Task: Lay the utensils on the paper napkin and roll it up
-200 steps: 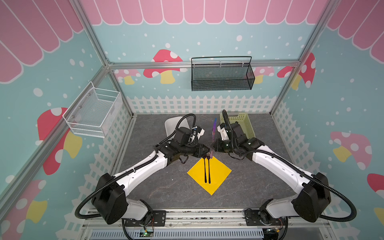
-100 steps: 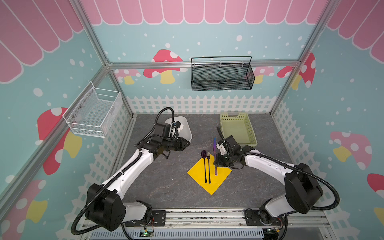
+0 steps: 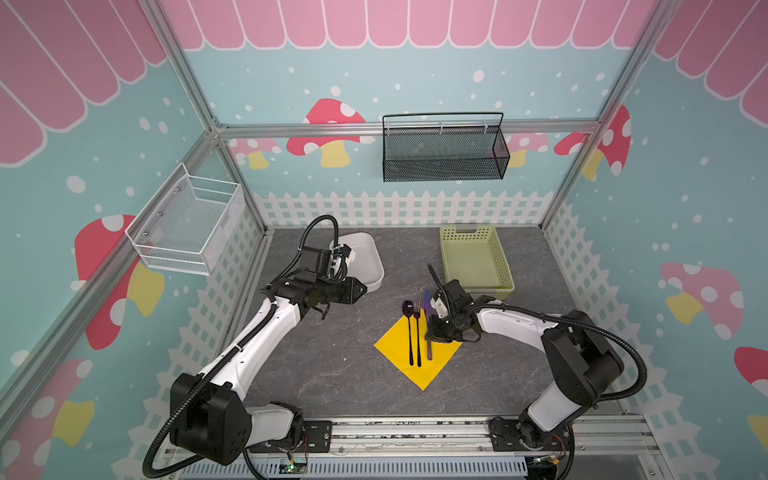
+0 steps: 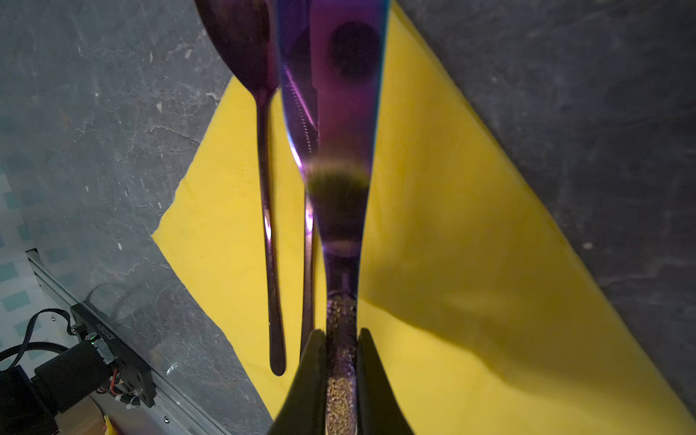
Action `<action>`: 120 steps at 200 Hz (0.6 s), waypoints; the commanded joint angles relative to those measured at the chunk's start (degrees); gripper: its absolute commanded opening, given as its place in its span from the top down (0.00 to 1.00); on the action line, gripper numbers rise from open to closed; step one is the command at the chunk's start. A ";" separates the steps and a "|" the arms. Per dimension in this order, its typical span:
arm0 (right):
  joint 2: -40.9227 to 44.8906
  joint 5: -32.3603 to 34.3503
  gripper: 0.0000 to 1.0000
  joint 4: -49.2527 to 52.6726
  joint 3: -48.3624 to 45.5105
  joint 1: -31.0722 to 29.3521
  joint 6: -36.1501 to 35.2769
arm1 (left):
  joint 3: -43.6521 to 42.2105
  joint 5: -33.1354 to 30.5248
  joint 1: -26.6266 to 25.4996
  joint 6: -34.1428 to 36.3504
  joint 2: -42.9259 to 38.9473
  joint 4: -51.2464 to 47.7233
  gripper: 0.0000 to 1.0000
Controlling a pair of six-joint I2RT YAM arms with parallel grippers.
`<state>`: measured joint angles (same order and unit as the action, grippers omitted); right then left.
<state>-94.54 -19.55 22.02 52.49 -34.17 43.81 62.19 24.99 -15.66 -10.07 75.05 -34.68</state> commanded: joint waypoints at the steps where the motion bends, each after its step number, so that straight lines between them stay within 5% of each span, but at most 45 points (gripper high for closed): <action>1: -1.18 -0.34 0.95 -1.25 -0.08 -0.27 1.77 | 0.74 -0.39 0.61 1.48 -0.92 -1.42 0.74; 120: -2.76 0.24 0.93 0.18 1.02 -1.51 4.34 | 0.23 1.73 2.12 0.39 -0.41 -1.41 0.74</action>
<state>-97.19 -19.53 21.21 52.49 -35.16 46.85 62.19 25.67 -14.15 -10.26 75.05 -34.96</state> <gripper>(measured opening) 0.137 0.259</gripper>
